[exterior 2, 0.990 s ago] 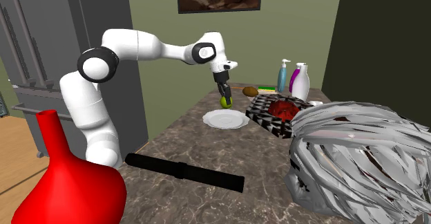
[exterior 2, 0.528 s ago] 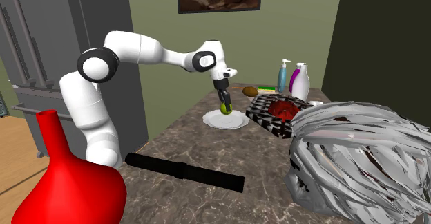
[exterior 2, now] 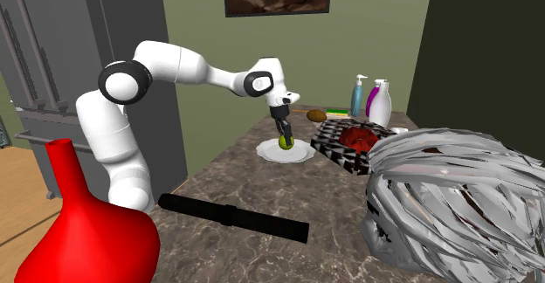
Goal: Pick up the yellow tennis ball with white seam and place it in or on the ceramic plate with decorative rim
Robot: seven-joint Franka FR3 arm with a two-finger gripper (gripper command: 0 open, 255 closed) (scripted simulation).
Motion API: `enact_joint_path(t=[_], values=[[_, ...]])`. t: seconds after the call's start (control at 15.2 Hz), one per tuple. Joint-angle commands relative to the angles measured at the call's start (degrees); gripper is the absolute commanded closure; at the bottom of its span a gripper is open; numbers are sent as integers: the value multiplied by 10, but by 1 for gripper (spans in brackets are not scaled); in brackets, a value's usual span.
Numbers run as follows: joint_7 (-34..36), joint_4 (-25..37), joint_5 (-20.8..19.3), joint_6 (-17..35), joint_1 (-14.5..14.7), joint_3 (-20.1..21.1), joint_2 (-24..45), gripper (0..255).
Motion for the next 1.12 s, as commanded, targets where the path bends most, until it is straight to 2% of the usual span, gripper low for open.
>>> enact_joint_path(t=[0.0,0.13,0.2,0.53,0.79,1.06], values=[[0,0,0,0,0,0,0,255],[0,0,0,0,0,0,0,255],[0,0,0,0,0,0,0,0],[0,0,0,0,0,0,0,0],[-1,50,2,-69,3,4,-19,0],[-1,50,2,-69,3,4,-19,0]])
